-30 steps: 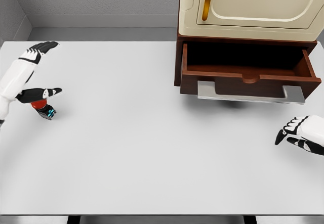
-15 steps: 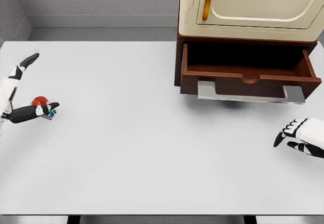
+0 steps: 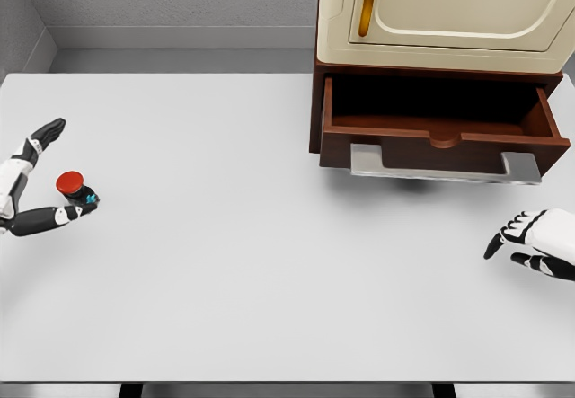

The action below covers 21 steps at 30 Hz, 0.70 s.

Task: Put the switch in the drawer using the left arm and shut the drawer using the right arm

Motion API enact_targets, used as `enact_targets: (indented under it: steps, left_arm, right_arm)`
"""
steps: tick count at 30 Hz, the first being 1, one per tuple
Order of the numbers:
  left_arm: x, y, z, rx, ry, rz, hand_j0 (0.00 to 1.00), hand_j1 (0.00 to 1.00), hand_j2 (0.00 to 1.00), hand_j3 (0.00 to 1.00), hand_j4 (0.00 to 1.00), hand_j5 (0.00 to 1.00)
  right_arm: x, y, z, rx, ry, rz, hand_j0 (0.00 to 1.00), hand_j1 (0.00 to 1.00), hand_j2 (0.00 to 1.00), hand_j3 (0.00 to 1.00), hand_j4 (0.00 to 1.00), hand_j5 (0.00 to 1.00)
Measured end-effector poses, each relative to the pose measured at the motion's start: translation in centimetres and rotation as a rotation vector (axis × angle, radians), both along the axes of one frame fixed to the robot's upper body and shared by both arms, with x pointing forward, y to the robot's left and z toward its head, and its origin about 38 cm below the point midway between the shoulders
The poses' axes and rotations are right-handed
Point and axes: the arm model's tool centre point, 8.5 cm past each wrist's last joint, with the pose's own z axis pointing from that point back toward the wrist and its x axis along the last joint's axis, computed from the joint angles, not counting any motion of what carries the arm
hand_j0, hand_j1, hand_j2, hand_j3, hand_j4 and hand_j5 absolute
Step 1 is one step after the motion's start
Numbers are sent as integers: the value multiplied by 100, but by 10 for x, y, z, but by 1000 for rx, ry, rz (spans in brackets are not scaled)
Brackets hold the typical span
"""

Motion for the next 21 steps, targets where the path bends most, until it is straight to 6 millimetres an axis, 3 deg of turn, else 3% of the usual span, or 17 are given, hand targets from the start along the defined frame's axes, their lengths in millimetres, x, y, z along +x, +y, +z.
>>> enact_targets:
  steps: [4,12,21]
  left_arm:
    - [1,2,-7,21,34,-10,100,100,100,100,100,100]
    - [25,11,-16,0,185,115,100,100,100,100,100,100]
    - [24,11,-43,-72,288,158,97,97,97,97,97,97]
  right_arm:
    - [0,0,1,-2,-1,1,56,56,56,56,56,56]
    - [3,0,4,-7,-11,4,57,57,57,57,57,57]
    - [2,1,2,-4,-12,2,58,58,58,58,58,58]
